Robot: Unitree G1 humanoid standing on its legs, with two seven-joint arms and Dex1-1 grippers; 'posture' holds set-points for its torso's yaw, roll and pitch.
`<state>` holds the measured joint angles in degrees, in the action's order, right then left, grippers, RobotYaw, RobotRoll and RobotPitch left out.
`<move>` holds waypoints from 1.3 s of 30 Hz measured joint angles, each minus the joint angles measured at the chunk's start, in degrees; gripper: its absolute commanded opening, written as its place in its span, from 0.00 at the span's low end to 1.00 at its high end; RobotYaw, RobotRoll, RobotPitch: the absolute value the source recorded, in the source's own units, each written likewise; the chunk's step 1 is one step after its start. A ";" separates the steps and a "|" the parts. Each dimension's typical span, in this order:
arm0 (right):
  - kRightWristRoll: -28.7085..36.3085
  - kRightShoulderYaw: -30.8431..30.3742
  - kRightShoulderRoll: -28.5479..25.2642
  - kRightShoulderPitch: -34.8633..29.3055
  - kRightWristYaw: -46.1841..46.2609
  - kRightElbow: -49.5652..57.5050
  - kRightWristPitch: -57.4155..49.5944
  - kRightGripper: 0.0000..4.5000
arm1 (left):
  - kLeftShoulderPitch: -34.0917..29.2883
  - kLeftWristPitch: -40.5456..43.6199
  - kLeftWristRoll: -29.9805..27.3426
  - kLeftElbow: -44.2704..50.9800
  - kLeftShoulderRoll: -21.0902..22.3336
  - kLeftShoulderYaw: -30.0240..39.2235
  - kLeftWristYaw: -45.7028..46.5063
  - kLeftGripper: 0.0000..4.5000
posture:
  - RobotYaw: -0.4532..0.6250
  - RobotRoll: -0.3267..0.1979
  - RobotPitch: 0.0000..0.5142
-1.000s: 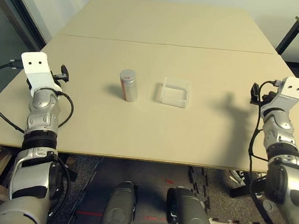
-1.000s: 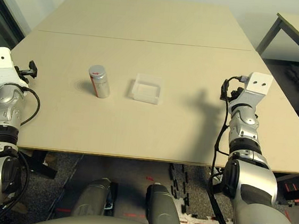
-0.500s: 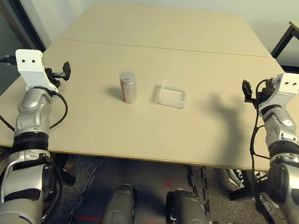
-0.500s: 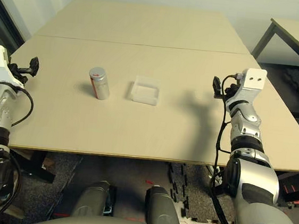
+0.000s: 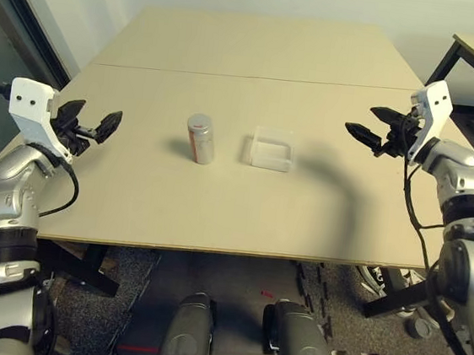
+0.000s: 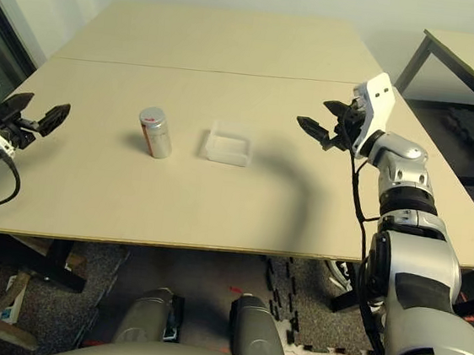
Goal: Pour the medicine from the bottle into the box.
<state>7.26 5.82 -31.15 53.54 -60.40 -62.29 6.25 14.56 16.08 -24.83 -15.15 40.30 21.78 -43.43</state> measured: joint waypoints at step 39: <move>-3.67 -5.40 -0.87 -1.96 -9.63 4.05 -4.31 0.99 | 9.67 -20.45 8.54 -18.12 -5.65 -15.05 -17.15 1.00 | 0.37 0.62 0.14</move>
<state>3.59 0.42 -32.03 51.58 -70.03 -58.24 1.95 24.23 -4.37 -16.29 -33.26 34.65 6.73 -60.58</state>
